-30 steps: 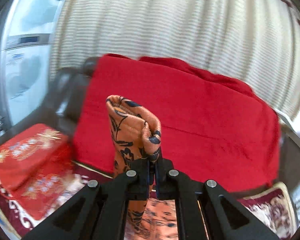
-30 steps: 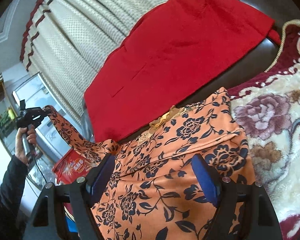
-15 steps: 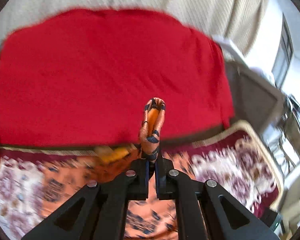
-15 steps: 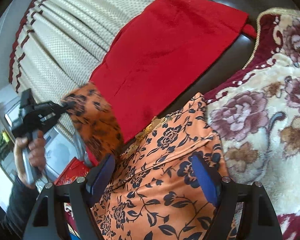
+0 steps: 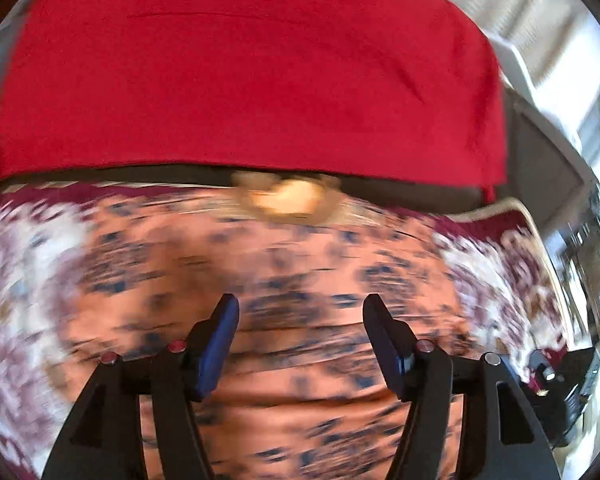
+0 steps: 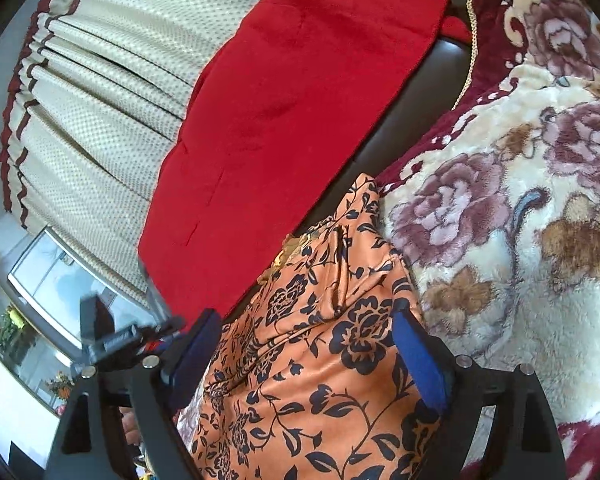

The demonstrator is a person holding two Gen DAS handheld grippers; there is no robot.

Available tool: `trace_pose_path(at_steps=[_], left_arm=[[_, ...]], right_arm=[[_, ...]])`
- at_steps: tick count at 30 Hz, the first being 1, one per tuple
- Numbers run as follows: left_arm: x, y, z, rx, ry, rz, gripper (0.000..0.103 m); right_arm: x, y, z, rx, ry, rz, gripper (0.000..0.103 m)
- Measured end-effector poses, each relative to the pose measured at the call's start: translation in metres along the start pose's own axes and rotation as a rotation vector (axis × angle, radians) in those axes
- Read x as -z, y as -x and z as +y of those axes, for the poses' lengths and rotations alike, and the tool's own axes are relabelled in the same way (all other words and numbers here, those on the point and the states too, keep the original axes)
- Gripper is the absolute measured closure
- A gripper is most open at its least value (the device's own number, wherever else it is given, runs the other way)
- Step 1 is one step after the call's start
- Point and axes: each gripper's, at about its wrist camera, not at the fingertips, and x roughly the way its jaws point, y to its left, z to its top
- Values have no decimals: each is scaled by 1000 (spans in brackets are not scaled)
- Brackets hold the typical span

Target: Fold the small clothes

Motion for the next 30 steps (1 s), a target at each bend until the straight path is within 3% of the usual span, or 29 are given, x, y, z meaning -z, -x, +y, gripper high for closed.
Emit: trace_pose_path(at_steps=[3, 8, 10, 15, 17, 19, 21, 22, 24, 26, 28, 30], left_arm=[[18, 22, 70, -50, 122, -55, 36], [52, 21, 149, -51, 326, -98, 35], [61, 17, 163, -20, 360, -106, 35], [72, 15, 176, 29, 366, -133, 35], [73, 17, 178, 47, 356, -139, 35], [73, 18, 183, 69, 363, -135, 35], [73, 20, 191, 89, 392, -134, 34], [73, 21, 194, 96, 404, -135, 33], [73, 21, 201, 111, 436, -132, 33], [73, 22, 207, 124, 460, -134, 33], [73, 23, 209, 115, 466, -139, 33], [72, 24, 210, 119, 467, -143, 33]], right_arm=[[-4, -11, 4, -102, -61, 65, 13], [-27, -65, 21, -85, -114, 202, 15], [-32, -86, 27, -42, -87, 238, 16], [-39, -133, 35, 194, 64, 315, 24], [-37, -148, 31, 302, 94, 346, 33], [-34, -156, 33, 340, 127, 371, 37], [-31, -165, 41, 407, 204, 403, 53], [-29, -169, 44, 441, 236, 423, 85], [-29, -173, 61, 504, 341, 428, 89], [-32, -167, 84, 528, 434, 379, 91], [-39, -154, 103, 530, 488, 305, 92], [-36, -150, 98, 551, 489, 291, 93]])
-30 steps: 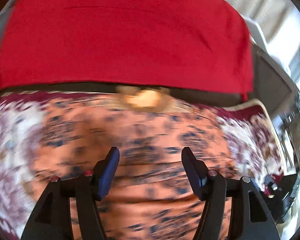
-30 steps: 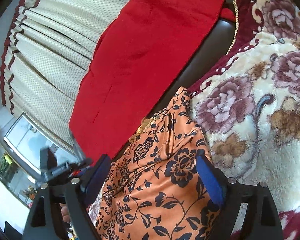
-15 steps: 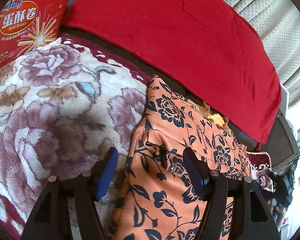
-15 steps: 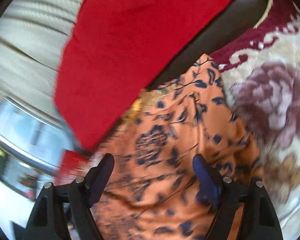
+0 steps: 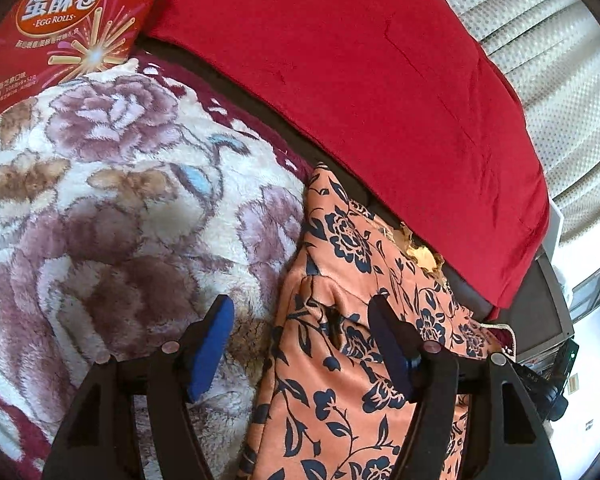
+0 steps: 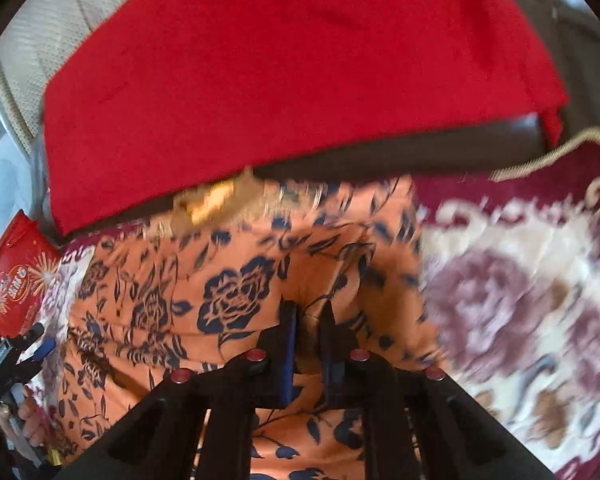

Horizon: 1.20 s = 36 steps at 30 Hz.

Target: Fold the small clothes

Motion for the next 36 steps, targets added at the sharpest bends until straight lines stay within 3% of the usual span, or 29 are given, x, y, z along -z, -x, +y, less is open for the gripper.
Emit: trace_pose_path(at_steps=[3, 7, 9, 10, 11, 17, 25, 36], left_arm=[[-1, 0, -4, 8, -11, -3, 33], [0, -2, -7, 4, -22, 0, 33], [-1, -2, -7, 4, -22, 3, 33], [-1, -2, -7, 10, -21, 1, 33], [-1, -1, -8, 12, -26, -3, 33], [-1, 3, -10, -6, -49, -19, 31], [4, 4, -13, -26, -74, -26, 31], [19, 0, -29, -98, -162, -57, 31]], right_arm=[[20, -47, -18, -13, -42, 165, 91], [23, -32, -30, -77, -106, 82, 83], [21, -23, -34, -85, -109, 67, 63], [21, -20, -38, -88, -115, 63, 35], [22, -15, -42, -99, -127, 41, 27], [49, 10, -60, -188, -215, -12, 27], [105, 65, -71, -228, -294, -133, 27], [179, 108, -76, -211, -280, -199, 27]])
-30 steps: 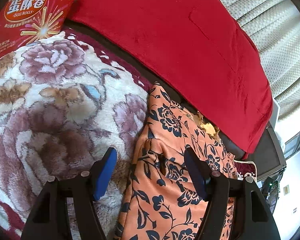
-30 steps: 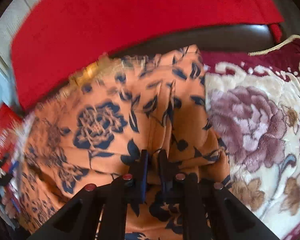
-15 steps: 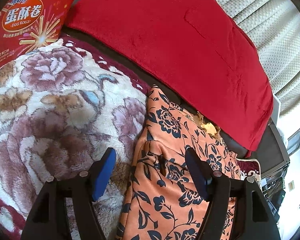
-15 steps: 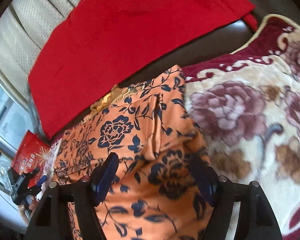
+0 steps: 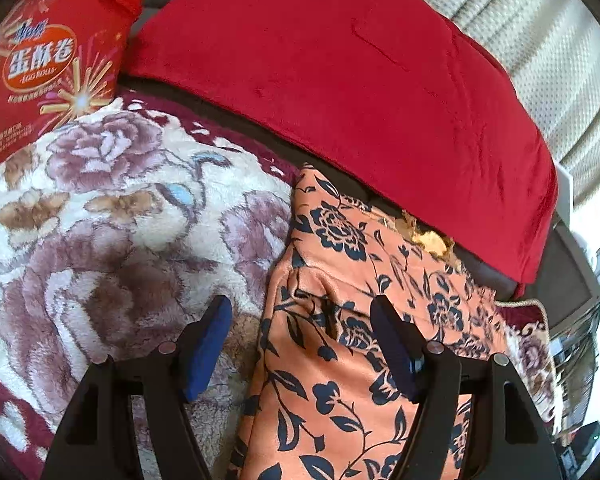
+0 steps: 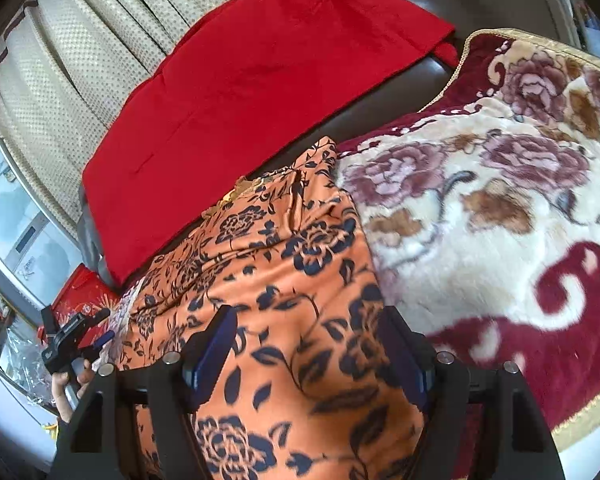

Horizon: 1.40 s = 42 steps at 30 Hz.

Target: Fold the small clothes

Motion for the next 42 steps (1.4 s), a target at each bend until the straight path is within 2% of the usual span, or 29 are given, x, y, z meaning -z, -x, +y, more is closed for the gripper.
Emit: trace_pose_path(at_steps=[8, 12, 14, 15, 17, 19, 20, 22, 23, 24, 25, 26, 27, 28, 30, 31, 32, 33, 34, 36, 38, 39, 40, 41, 42], left_arm=[[5, 0, -10, -7, -44, -3, 31], [4, 0, -12, 2, -52, -1, 31], [4, -1, -13, 6, -50, 0, 31], [4, 0, -13, 5, -53, -1, 31], [5, 1, -14, -8, -66, -5, 31], [6, 4, -14, -9, -80, -15, 31], [6, 5, -14, -14, -90, -18, 31], [7, 5, -13, -26, -92, -18, 31], [7, 4, -12, -23, -89, -12, 31], [7, 4, -12, -22, -86, -11, 31], [7, 4, -12, -21, -86, -12, 31], [7, 4, -12, -21, -87, -11, 31], [7, 4, -11, -22, -84, -11, 31], [7, 5, -10, -20, -80, -14, 31], [7, 6, -11, -16, -91, -12, 31], [8, 4, -11, -16, -97, -10, 31], [8, 3, -12, -17, -100, -5, 31], [8, 1, -13, -20, -103, 0, 31], [9, -2, -16, -22, -107, 6, 31], [9, -3, -19, -20, -106, 11, 31], [11, 1, -22, -1, -118, 0, 31], [12, 2, -25, 2, -144, -6, 29], [13, 0, -28, -5, -166, -5, 28], [13, -4, -30, -15, -176, 0, 28], [14, -8, -32, -25, -180, 10, 28]], right_arm=[[11, 8, 7, -26, 7, 25, 27], [-23, -5, 22, -54, 38, 17, 27], [-40, -14, 26, -16, 37, 14, 27], [-43, -18, 27, -26, 20, 39, 27], [-36, -10, 31, -69, -8, 46, 27], [-20, 6, 37, -73, -5, 43, 27], [-20, 12, 42, -59, 17, 30, 27], [-43, 19, 57, -72, 69, -44, 27], [-57, 17, 61, -89, 75, -80, 25], [-65, 7, 62, -86, 92, -78, 20], [-70, -12, 61, -67, 103, -14, 14], [-70, -34, 53, -33, 61, 94, 16], [-66, -43, 48, -29, 17, 164, 18], [-64, -38, 51, -67, 28, 168, 20], [-74, -7, 74, -111, 98, 76, 20], [-81, 8, 85, -163, 142, 2, 19], [-89, 14, 92, -154, 168, -62, 17], [-95, 6, 91, -94, 163, -57, 17], [-97, -12, 85, -69, 156, -1, 17], [-86, -43, 61, -33, 60, 157, 19], [-78, -29, 65, -124, 79, 135, 19], [-82, -21, 73, -144, 120, 73, 19], [-89, -22, 75, -122, 119, 36, 18], [-97, -35, 71, -70, 82, 45, 18], [-99, -59, 62, -30, 51, 124, 18]])
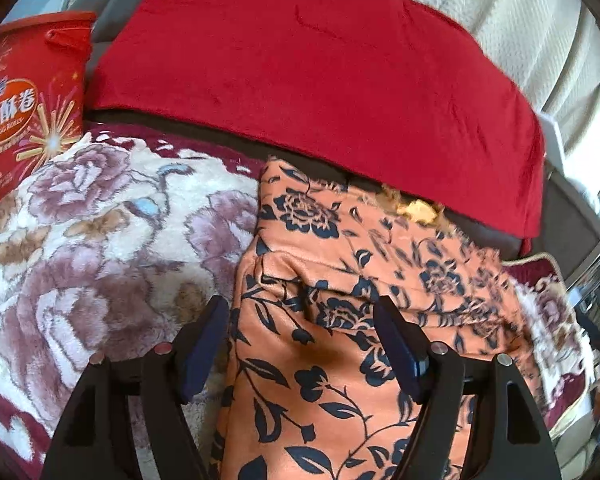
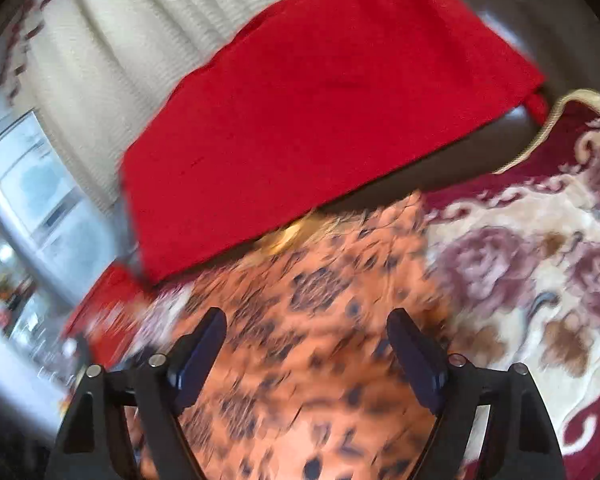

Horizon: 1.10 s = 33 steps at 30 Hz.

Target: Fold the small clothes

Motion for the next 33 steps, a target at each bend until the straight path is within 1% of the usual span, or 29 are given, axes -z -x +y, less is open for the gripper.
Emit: trace_pose_path(at_steps=[1, 2, 3, 4, 5, 6, 7, 8, 9, 10, 11, 12, 13, 14, 16, 17, 18, 19, 21, 24, 26, 28, 31, 33], left_arm=[[0, -4, -1, 3, 7, 13, 28], [0, -5, -2, 15, 16, 24, 28], [-1, -2, -3, 26, 17, 18, 28], [0, 3, -4, 31, 8, -2, 28], [0, 6, -5, 33, -7, -17, 27], [1, 7, -7, 31, -23, -25, 25], [2, 3, -9, 18, -39, -21, 25], [3, -1, -9, 7, -42, -7, 25], [3, -7, -10, -1, -41, 16, 25], [3, -8, -11, 2, -42, 23, 25], [4, -7, -11, 4, -46, 23, 25], [4, -4, -10, 2, -48, 15, 25], [5, -1, -9, 5, -50, 3, 25], [6, 3, -8, 10, -55, -5, 25], [6, 8, -9, 12, -60, -7, 25], [6, 9, -9, 25, -60, -9, 25], [6, 10, -11, 33, -60, -7, 25], [5, 10, -15, 27, -60, -9, 25], [5, 10, -21, 32, -58, -10, 25], [8, 18, -33, 30, -64, -4, 25], [15, 33, -41, 37, -79, -8, 25], [24, 50, -45, 37, -102, -19, 25], [43, 78, -46, 5, -154, -26, 25], [58, 94, -41, -16, -166, -25, 24]], right_arm=[[4, -21, -9, 30, -38, 100, 19], [16, -27, -14, 7, -65, 157, 19], [27, -21, -12, -56, -56, 168, 19], [36, -11, -8, -97, -38, 160, 19], [39, 2, 0, -108, -18, 123, 18], [32, 6, 3, -126, -5, 78, 18], [22, 2, 2, -123, 10, 38, 18], [10, -18, -10, -22, -26, 56, 18], [7, -32, -23, 25, -93, 95, 17], [12, -41, -38, 12, -181, 119, 18], [21, -30, -39, -69, -182, 67, 19], [35, -7, -33, -127, -120, -8, 19], [53, 18, -28, -144, -67, -81, 18], [70, 36, -25, -145, -36, -131, 17], [101, 63, -16, -113, 55, -186, 15], [115, 75, -13, -80, 72, -215, 15], [128, 86, -11, -77, 86, -244, 14], [138, 92, -11, -93, 101, -263, 14], [154, 106, -17, -97, 80, -306, 14], [164, 117, -26, -98, 67, -309, 13], [159, 113, -35, -108, 72, -261, 13], [158, 116, -41, -98, 85, -241, 13], [156, 114, -56, -110, 100, -201, 13], [155, 108, -65, -94, 107, -155, 14]])
